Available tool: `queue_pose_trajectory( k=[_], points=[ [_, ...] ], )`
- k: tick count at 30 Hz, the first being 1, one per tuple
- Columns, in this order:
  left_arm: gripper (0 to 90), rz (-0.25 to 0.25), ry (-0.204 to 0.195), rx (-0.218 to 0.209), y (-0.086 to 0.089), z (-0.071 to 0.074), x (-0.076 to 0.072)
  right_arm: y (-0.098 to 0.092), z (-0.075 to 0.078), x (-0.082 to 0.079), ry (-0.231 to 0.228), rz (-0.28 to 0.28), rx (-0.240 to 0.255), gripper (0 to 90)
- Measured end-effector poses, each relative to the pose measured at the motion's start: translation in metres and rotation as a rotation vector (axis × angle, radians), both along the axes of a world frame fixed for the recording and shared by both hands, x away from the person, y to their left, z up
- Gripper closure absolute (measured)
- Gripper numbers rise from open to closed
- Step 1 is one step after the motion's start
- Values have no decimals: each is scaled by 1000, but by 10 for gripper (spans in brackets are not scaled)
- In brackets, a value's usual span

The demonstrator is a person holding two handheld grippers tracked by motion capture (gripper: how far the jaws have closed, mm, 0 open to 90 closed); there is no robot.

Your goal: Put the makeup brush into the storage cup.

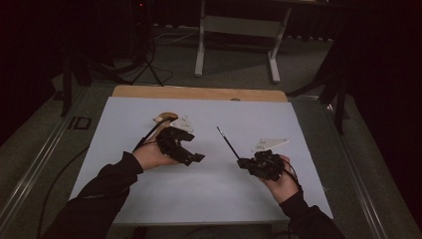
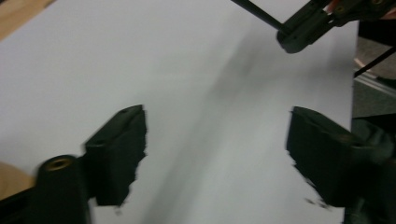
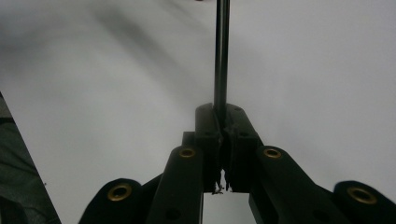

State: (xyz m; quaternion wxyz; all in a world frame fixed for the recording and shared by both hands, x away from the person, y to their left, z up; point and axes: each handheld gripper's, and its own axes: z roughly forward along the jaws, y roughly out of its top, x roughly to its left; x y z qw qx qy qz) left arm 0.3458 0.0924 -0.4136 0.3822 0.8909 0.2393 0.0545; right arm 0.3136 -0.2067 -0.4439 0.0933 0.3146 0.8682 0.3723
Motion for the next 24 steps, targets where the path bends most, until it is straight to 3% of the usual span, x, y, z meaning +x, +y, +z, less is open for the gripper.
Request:
queue_pose_trajectory(
  k=[4,9,11,16,17,20,22,24],
  points=[
    [105,17,15,-16,-1,-5,-2,-2,0,-2,-7,-27,11,855],
    [15,26,56,-105,4,-8,-3,-5,-4,-1,11,-48,43,855],
    [15,57,37,-91,2,-11,-6,-6,-5,0,18,-55,47,855],
    [15,101,17,-107,1,-16,-10,-8,-7,1,17,-68,55,855],
    [15,146,-10,-132,2,-17,-11,-9,-7,1,17,-71,57,855],
    [15,195,11,-186,5,-16,-8,-9,-8,1,21,-74,62,855],
    [15,215,20,-186,5,-16,-6,-9,-8,1,18,-69,59,855],
    [15,218,-42,-166,6,-15,-7,-10,-8,1,14,-66,60,855]
  ],
)
